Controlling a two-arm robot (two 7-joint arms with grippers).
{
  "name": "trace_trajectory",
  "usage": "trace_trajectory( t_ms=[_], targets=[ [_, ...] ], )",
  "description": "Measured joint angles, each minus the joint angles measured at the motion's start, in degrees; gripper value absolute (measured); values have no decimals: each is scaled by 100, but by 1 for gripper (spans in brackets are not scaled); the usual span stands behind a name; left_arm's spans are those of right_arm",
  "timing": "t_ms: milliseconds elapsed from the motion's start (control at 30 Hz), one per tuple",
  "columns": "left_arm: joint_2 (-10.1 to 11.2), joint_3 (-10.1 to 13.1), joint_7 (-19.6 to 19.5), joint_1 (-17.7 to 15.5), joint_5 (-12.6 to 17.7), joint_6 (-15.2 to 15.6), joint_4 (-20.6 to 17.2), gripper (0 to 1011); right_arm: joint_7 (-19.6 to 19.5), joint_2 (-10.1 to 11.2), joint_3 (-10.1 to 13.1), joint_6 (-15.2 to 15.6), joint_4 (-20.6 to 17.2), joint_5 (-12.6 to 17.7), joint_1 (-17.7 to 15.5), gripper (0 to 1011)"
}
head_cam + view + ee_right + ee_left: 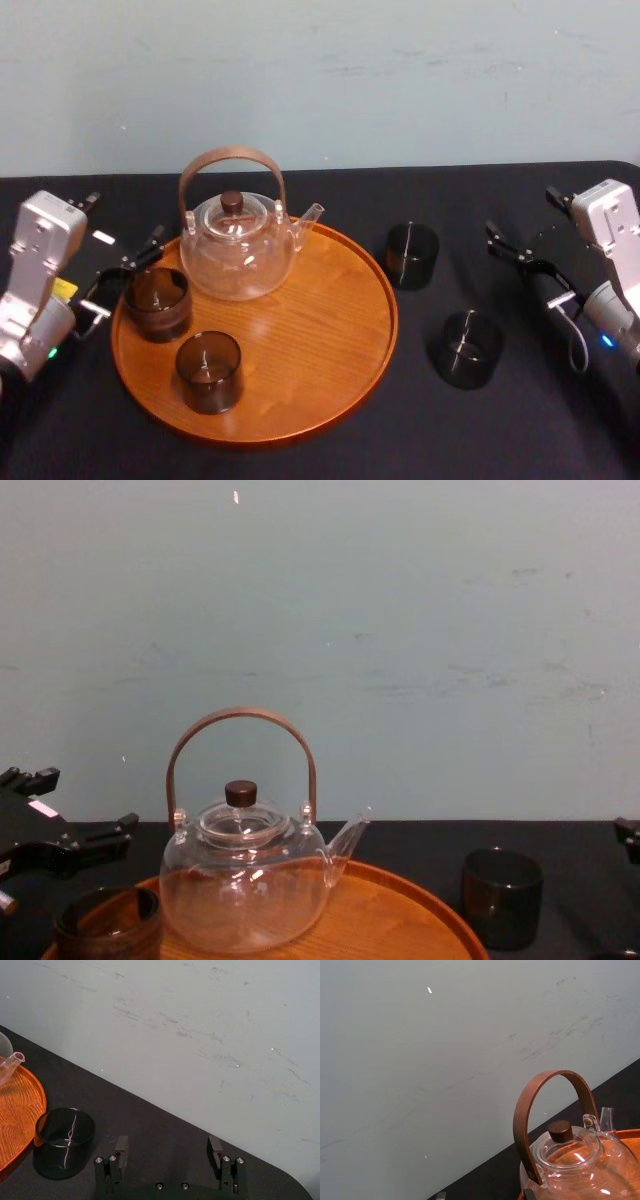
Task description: Pick up the glass from the table and place it on the tray.
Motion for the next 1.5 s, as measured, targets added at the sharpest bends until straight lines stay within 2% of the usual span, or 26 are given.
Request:
trace_trajectory(
  t_ms=[1500],
  targets=[
    [0,0,0,0,0,0,0,1001,0,0,0,0,0,0,0,1002]
  ],
)
